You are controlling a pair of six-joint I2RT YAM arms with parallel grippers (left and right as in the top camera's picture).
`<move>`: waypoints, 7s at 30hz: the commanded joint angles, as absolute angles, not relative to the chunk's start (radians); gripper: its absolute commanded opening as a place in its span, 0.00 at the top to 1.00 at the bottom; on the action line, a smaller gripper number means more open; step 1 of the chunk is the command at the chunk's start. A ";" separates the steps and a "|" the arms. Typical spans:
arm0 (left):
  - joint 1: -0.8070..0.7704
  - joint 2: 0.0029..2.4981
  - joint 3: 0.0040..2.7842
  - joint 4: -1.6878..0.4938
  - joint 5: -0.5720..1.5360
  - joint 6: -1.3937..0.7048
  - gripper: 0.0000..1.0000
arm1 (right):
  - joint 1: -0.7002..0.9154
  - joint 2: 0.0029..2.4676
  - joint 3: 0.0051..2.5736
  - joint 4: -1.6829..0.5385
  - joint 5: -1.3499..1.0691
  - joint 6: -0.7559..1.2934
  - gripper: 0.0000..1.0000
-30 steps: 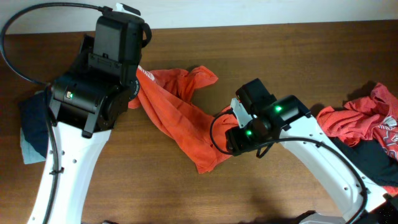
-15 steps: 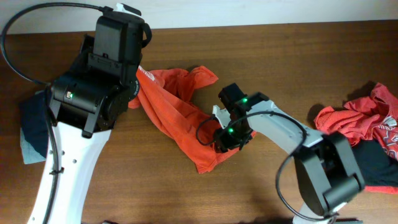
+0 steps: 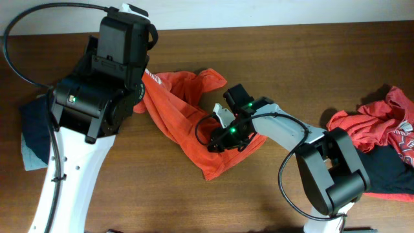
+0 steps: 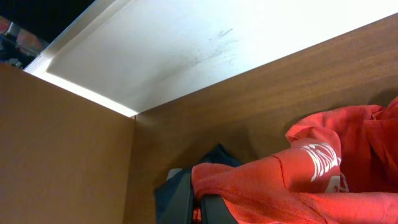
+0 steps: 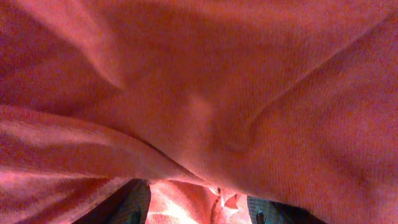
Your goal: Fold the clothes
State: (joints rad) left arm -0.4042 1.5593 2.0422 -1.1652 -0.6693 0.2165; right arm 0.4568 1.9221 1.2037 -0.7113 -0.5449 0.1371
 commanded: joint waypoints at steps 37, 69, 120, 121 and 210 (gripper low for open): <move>-0.399 1.538 2.043 -1.159 -0.742 0.233 1.00 | -0.044 1.232 1.264 -0.966 0.009 0.254 0.96; -0.792 1.499 2.708 -1.054 -0.949 0.617 1.00 | -0.171 1.184 2.329 -1.149 -0.060 0.200 0.96; -0.200 2.022 2.265 -1.247 -0.009 0.366 0.23 | -0.200 1.926 2.282 -1.541 -0.163 0.114 0.40; -0.200 2.025 2.249 -1.246 0.011 0.367 0.26 | -0.195 1.927 2.257 -1.538 -0.183 0.094 0.38; -0.007 2.177 1.731 -1.033 0.025 0.173 0.41 | 0.087 1.937 1.303 -1.066 -0.093 0.257 0.50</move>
